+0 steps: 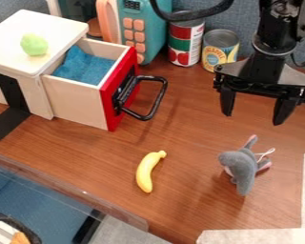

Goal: Closed the drawer

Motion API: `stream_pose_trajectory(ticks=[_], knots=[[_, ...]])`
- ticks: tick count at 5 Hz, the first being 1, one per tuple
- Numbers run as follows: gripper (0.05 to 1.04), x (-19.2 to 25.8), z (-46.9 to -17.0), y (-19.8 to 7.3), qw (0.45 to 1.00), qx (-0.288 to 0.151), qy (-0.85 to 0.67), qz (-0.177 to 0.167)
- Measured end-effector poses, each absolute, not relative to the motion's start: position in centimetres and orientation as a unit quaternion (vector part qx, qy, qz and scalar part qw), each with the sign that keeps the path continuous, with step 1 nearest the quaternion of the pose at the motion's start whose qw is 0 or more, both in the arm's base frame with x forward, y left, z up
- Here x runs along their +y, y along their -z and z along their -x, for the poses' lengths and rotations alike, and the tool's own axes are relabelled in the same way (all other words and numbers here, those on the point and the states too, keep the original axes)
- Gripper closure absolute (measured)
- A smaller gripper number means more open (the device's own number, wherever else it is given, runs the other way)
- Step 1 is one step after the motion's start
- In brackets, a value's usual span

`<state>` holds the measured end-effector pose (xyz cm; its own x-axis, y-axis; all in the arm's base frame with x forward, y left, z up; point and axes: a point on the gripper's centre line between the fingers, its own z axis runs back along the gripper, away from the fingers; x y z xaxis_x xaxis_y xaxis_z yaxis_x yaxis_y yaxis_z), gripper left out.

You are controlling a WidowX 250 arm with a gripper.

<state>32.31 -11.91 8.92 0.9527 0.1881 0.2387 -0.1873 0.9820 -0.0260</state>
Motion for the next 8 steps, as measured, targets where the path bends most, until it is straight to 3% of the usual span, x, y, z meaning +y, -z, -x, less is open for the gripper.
stream_pose_trajectory(ticks=[1,2,4,7,8], knots=[[0.084,-11.7,-32.1,-7.7,0.990,-0.104,-0.091,-0.012],[0.083,-8.7,-32.8,-7.6,0.989,-0.104,-0.093,-0.054],[0.083,-2.9,-34.5,-6.8,0.985,-0.100,-0.106,-0.093],[0.083,2.3,-34.5,-2.3,0.987,-0.036,-0.109,-0.112],[0.137,3.7,-34.8,-1.5,0.986,-0.022,-0.109,-0.121]])
